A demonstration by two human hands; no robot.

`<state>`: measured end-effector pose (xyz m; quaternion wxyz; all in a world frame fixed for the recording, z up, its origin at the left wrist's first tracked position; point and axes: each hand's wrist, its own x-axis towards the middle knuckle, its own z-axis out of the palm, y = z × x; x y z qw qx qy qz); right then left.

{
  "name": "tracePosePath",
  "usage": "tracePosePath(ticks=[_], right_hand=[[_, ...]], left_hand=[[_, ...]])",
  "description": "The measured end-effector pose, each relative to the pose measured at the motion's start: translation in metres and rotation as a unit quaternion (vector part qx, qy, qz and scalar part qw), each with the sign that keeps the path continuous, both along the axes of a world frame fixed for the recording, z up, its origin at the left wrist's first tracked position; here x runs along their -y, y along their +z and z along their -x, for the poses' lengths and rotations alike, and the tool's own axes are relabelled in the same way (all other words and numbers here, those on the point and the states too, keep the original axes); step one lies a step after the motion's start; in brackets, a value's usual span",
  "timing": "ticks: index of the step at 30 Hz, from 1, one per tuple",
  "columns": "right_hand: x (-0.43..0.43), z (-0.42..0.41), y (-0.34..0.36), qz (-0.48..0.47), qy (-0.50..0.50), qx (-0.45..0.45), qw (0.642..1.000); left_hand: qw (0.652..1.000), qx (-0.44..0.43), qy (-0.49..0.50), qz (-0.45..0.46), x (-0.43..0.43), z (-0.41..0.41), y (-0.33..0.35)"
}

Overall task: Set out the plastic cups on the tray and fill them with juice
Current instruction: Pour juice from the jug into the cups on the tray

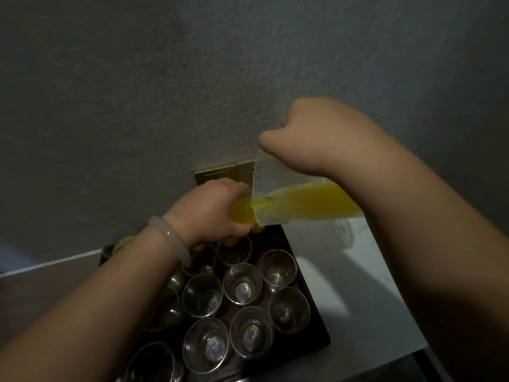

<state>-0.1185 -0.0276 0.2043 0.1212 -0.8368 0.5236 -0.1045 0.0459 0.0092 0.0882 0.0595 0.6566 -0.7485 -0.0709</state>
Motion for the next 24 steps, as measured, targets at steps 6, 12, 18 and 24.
tracePosePath(ticks=[6, 12, 18, 24], right_hand=[[0.008, 0.01, -0.005, -0.017, -0.015, 0.045, 0.999], [0.021, 0.032, -0.02, -0.091, -0.058, 0.17, 0.98], [0.034, 0.063, -0.045, -0.177, -0.136, 0.333, 0.916], [0.039, 0.085, -0.063, -0.19, -0.205, 0.425, 0.861]], left_hand=[[1.0, -0.008, 0.008, 0.005, -0.001, 0.001, 0.001], [0.999, -0.029, 0.034, 0.024, -0.005, -0.002, 0.003], [0.998, -0.033, 0.052, 0.029, -0.009, -0.008, 0.001], [0.998, -0.042, 0.02, 0.036, -0.009, 0.0, 0.002]])
